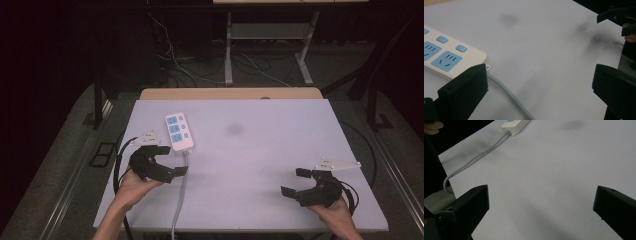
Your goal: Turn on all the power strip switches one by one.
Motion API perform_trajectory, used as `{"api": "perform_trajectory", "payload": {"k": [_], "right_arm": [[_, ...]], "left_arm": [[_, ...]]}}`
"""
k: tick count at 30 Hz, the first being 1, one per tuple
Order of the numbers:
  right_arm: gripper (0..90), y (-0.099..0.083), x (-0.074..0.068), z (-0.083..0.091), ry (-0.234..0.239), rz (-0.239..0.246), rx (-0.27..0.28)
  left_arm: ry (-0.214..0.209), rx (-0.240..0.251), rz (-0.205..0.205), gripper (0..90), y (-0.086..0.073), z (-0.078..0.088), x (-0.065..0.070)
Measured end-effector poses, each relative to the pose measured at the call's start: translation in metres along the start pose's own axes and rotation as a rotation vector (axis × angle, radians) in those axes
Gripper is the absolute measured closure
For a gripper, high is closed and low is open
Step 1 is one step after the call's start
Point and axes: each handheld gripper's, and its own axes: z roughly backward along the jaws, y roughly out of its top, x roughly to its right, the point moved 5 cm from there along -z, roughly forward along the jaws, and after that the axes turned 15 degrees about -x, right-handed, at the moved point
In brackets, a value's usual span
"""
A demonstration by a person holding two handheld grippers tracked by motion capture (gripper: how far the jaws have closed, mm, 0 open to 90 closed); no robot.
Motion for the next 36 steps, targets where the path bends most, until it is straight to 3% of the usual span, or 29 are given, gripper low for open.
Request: {"api": "perform_trajectory", "payload": {"k": [36], "right_arm": [[0.4, 0.0, 0.001, 0.0, -0.007, 0.005, 0.005]], "left_arm": [[0.086, -0.146, -0.036, 2.3, 0.041, -0.004, -0.046]]}}
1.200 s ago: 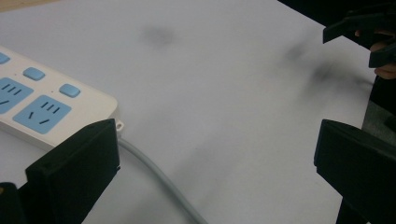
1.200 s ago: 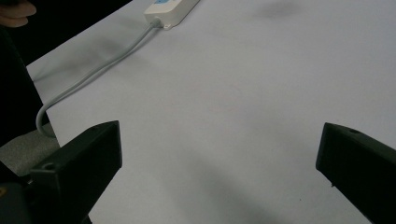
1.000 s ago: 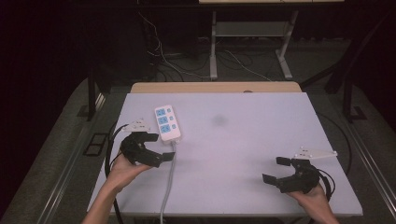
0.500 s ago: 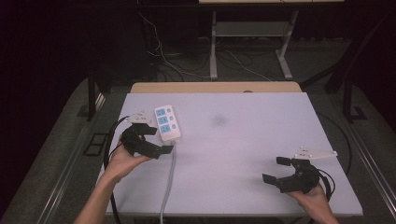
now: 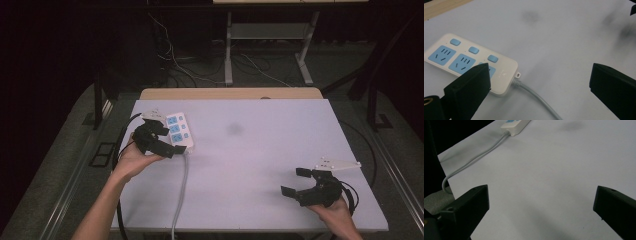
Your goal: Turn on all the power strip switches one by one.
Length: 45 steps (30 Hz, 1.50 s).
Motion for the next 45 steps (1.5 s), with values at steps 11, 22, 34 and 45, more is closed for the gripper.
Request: {"api": "perform_trajectory", "payload": {"k": [11, 22, 34, 45], "right_arm": [[0.4, 0.0, 0.001, 0.001, -0.003, -0.002, 0.004], [0.4, -0.001, 0.002, 0.001, -0.003, -0.005, 0.004], [0.4, -0.001, 0.003, 0.001, -0.002, -0.009, 0.004], [0.4, -0.002, 0.003, 0.0, 0.003, -0.009, -0.005]], "left_arm": [[-0.005, -0.025, 0.01, 7.4, 0.008, -0.008, -0.015], [0.011, -0.033, 0.023, 20.2, 0.019, -0.015, -0.03], [0.001, -0.032, 0.048, 43.0, 0.024, -0.031, -0.044], [-0.029, -0.027, 0.073, 63.9, 0.028, -0.049, -0.052]]}}
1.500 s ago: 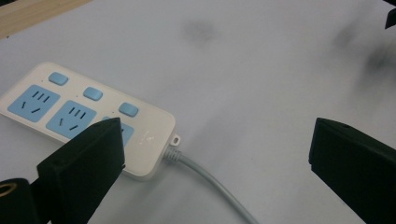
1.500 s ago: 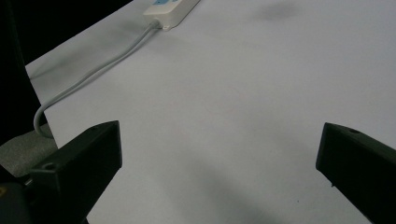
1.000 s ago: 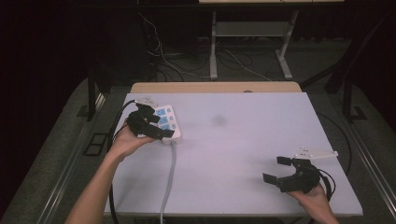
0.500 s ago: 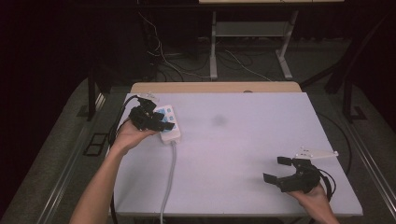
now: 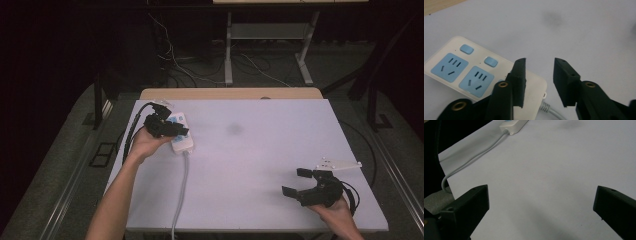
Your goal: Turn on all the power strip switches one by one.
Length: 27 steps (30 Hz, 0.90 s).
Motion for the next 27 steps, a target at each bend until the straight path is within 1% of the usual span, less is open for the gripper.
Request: {"api": "perform_trajectory", "payload": {"k": [3, 6, 10, 11, 15, 17, 22, 27], "right_arm": [[0.4, 0.0, 0.001, 0.0, -0.002, 0.0, 0.001], [0.4, 0.0, 0.001, 0.0, -0.002, 0.0, 0.0], [0.4, 0.0, 0.001, 0.0, -0.001, 0.002, -0.004], [0.4, -0.001, 0.0, 0.0, 0.0, 0.002, -0.005], [0.4, -0.001, 0.001, 0.0, 0.001, 0.003, -0.005], [0.4, -0.001, 0.001, 0.0, 0.001, 0.003, -0.005], [0.4, -0.001, 0.0, -0.001, 0.003, 0.004, -0.007], [0.3, -0.001, 0.001, -0.001, 0.002, 0.006, -0.007]], "left_arm": [[-0.013, 0.005, 0.008, 70.9, 0.002, -0.005, 0.0], [-0.021, 0.003, 0.006, 77.0, 0.003, -0.009, 0.0], [-0.033, -0.009, 0.005, 86.6, 0.004, -0.017, 0.001], [-0.029, -0.015, 0.005, 88.7, 0.004, -0.019, 0.001], [-0.018, -0.028, -0.001, 89.3, 0.004, -0.024, 0.001], [-0.013, -0.026, 0.004, 89.3, 0.005, -0.027, 0.0], [0.007, -0.031, 0.02, 89.3, 0.004, -0.031, -0.006], [0.024, -0.03, 0.045, 89.4, 0.003, -0.036, -0.015]]}}
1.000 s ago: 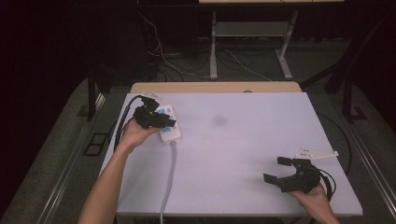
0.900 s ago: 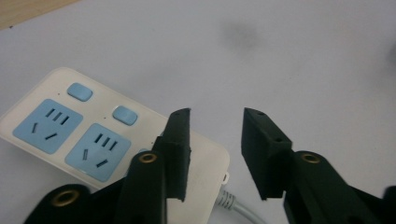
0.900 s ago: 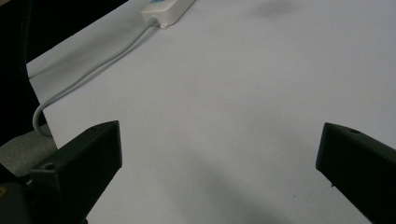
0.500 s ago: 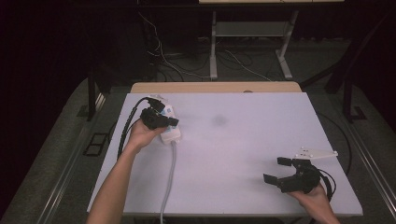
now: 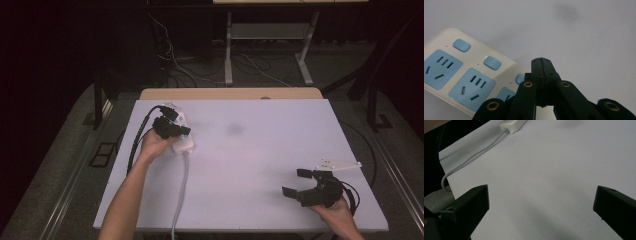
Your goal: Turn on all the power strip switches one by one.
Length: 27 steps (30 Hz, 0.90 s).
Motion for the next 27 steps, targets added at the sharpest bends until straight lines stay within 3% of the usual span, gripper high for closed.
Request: {"api": "perform_trajectory", "payload": {"k": [12, 21, 24, 27], "right_arm": [[0.4, -0.001, 0.001, 0.0, -0.002, -0.003, -0.001], [0.4, 0.0, 0.001, 0.001, -0.006, -0.002, -0.002], [0.4, -0.001, 0.001, 0.001, -0.008, -0.002, 0.0], [0.4, -0.001, 0.001, 0.002, -0.011, -0.002, 0.003]], "left_arm": [[0.003, -0.004, 0.044, 89.5, -0.006, -0.007, -0.012], [-0.02, -0.004, 0.049, 89.7, -0.007, -0.008, -0.014], [-0.006, -0.007, 0.034, 89.9, -0.007, -0.009, -0.014], [-0.011, -0.006, 0.045, 90.0, -0.008, -0.009, -0.014]]}}
